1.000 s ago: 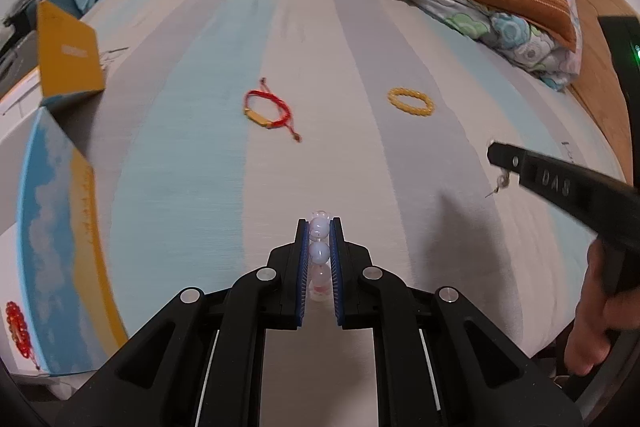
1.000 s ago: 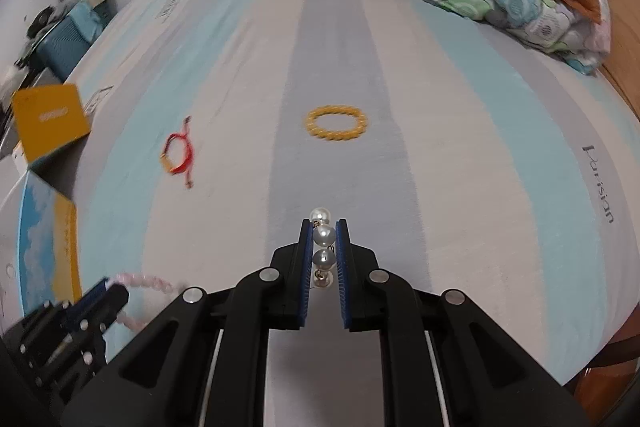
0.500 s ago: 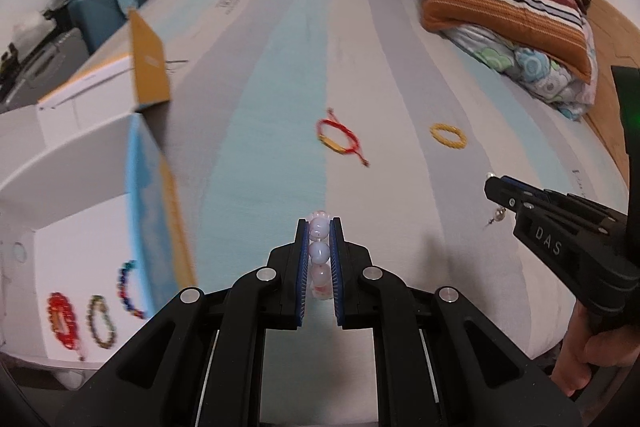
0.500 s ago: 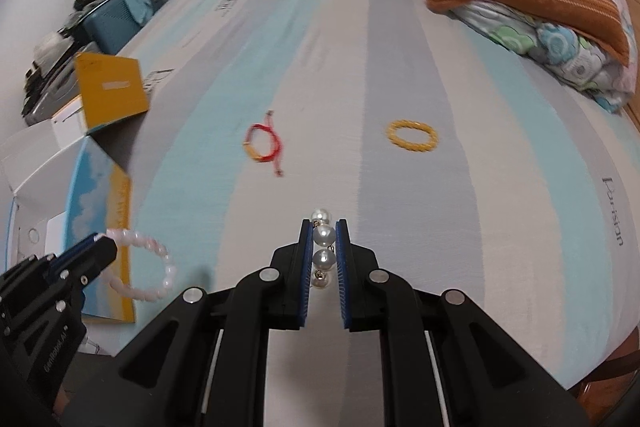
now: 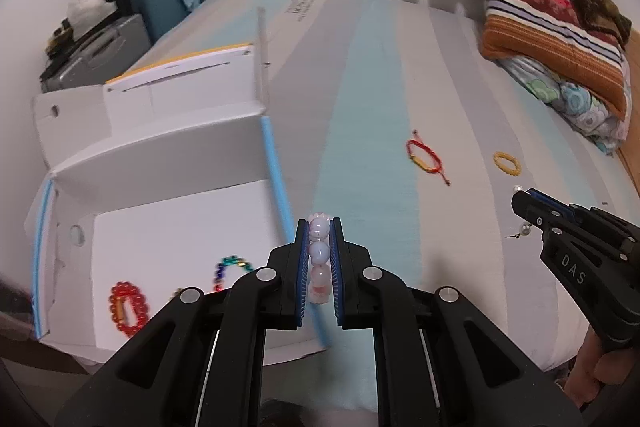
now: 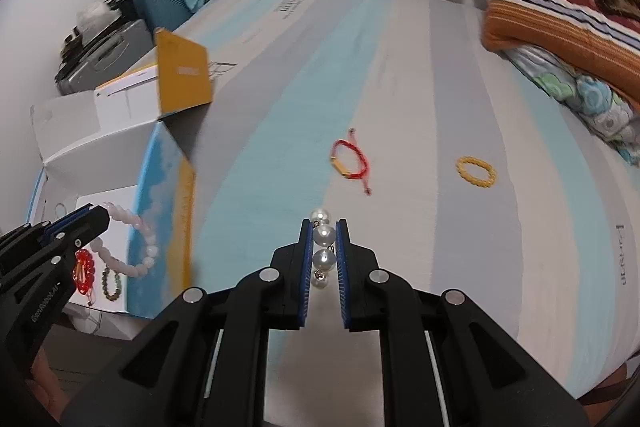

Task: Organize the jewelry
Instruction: 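Lift both items and carry them over the white box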

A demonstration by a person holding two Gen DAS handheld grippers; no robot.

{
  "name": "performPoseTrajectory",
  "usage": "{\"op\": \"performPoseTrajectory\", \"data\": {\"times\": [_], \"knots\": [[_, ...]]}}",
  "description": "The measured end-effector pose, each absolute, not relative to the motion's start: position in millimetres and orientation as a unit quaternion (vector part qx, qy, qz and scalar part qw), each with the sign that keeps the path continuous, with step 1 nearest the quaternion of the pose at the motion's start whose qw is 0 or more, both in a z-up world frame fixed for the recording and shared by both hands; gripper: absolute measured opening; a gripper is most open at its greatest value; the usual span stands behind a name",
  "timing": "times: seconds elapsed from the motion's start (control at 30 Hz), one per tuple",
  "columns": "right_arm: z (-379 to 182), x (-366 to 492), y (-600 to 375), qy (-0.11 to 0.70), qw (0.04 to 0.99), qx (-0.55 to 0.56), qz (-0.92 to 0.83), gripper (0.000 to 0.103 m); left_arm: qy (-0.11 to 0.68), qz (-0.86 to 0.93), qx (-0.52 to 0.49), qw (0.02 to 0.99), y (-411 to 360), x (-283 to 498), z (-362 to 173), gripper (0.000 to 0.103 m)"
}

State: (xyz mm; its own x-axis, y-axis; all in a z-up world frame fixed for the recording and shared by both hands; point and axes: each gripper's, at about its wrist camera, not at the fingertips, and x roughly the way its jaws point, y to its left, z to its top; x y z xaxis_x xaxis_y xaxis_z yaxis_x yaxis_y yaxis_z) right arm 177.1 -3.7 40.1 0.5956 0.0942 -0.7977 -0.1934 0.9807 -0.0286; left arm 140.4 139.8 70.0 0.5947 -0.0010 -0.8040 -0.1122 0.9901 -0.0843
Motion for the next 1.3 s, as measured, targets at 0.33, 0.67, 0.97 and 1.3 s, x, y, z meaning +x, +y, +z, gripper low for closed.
{"op": "performPoseTrajectory", "data": {"times": [0.33,0.67,0.97,1.3], "knots": [[64,167,57,0.432,0.892,-0.066,0.116,0.011,0.435,0.052,-0.089,0.894,197,116,83,0.009],[68,154,125,0.436,0.883,-0.073,0.156,0.011,0.428,0.092,-0.100,0.893,260,93,98,0.009],[47,145,181,0.453,0.867,-0.085,0.188,0.011,0.444,0.123,-0.110,0.881,311,76,81,0.009],[2,142,225,0.488,0.841,-0.113,0.202,0.011,0.465,0.140,-0.123,0.866,344,69,44,0.009]]}}
